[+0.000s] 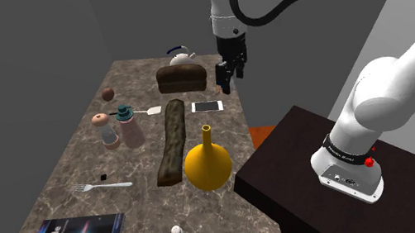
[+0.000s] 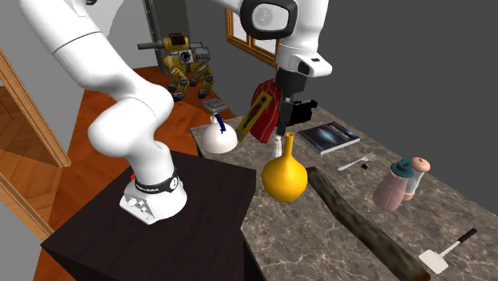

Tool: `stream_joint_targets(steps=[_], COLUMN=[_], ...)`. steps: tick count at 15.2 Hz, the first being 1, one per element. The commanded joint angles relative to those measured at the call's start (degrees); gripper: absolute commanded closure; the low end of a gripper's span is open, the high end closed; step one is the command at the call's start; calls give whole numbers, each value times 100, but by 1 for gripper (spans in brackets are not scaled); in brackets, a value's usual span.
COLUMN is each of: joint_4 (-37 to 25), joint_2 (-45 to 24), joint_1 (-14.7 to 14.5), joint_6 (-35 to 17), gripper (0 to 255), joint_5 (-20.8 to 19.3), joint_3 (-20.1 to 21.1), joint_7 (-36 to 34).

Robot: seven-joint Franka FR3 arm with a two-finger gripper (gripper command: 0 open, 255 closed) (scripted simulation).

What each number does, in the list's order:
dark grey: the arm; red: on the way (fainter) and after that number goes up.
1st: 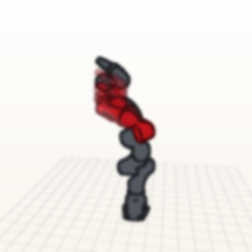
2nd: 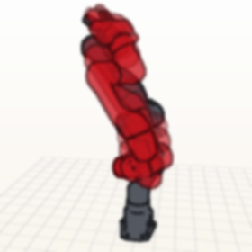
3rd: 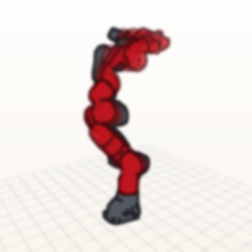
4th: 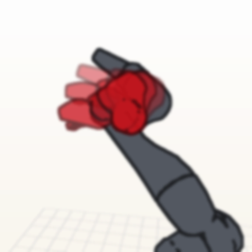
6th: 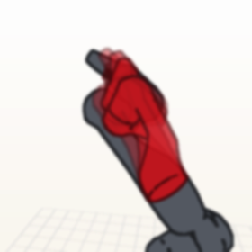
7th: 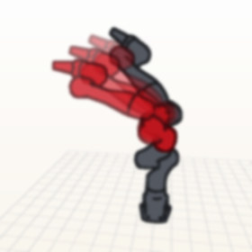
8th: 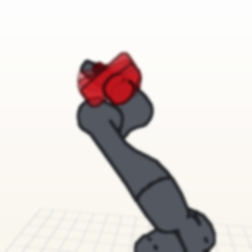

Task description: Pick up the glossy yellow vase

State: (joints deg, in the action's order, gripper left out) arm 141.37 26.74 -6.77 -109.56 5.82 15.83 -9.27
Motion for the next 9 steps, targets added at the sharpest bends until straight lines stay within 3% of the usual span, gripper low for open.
stream_joint_targets(steps=[1, 9], joint_4=[-72, -558], joint_2=[-400, -1948], joint_1=[-77, -341], joint_6=[-270, -1087], gripper=[0, 0], joint_5=[63, 42], joint_3=[176, 763], joint_7=[-124, -607])
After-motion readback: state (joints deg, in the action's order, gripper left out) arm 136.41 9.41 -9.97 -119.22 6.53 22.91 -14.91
